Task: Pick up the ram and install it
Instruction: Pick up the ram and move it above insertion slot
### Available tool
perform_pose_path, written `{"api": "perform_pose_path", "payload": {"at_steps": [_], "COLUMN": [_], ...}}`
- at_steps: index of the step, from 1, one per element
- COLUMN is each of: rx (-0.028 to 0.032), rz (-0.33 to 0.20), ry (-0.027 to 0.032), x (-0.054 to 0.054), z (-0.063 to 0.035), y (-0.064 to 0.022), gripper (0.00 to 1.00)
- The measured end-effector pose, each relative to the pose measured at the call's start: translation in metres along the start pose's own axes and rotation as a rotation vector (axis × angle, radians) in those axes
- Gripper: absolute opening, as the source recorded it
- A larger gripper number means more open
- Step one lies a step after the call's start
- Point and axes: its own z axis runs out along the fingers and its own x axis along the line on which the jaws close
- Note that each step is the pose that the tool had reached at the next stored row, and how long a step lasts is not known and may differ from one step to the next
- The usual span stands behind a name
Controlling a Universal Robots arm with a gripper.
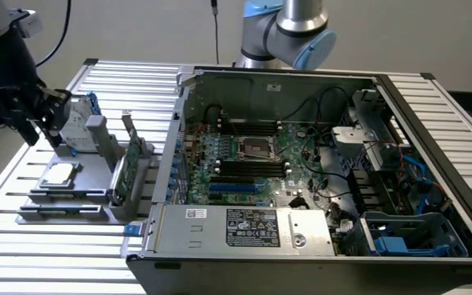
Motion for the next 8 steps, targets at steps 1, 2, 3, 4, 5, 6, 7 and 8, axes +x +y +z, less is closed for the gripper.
{"api": "perform_pose_path", "payload": {"at_steps": [1, 2, 3, 4, 5, 6, 7, 8], "rx": [-0.0001, 0.0001, 0.0002, 0.0002, 0.0002, 0.0005, 0.0011, 0.0019], "rz": [0.000, 0.000, 0.000, 0.000, -0.004, -0.015, -0.029, -0.047], "ry": [0.0000, 0.0001, 0.0002, 0.0003, 0.0001, 0.0002, 0.0007, 0.0013], "x": [0.0004, 0.0009, 0.0016, 0.0030, 0.0032, 0.0032, 0.0032, 0.0032], "z": [0.0005, 0.0007, 0.0010, 0.0015, 0.0021, 0.0029, 0.0036, 0.0045], "y": [0.0000, 0.0001, -0.0002, -0.0007, -0.0015, -0.0017, -0.0018, -0.0018], "gripper": [0.42, 0.42, 0.42, 0.42, 0.42, 0.42, 0.42, 0.42]}}
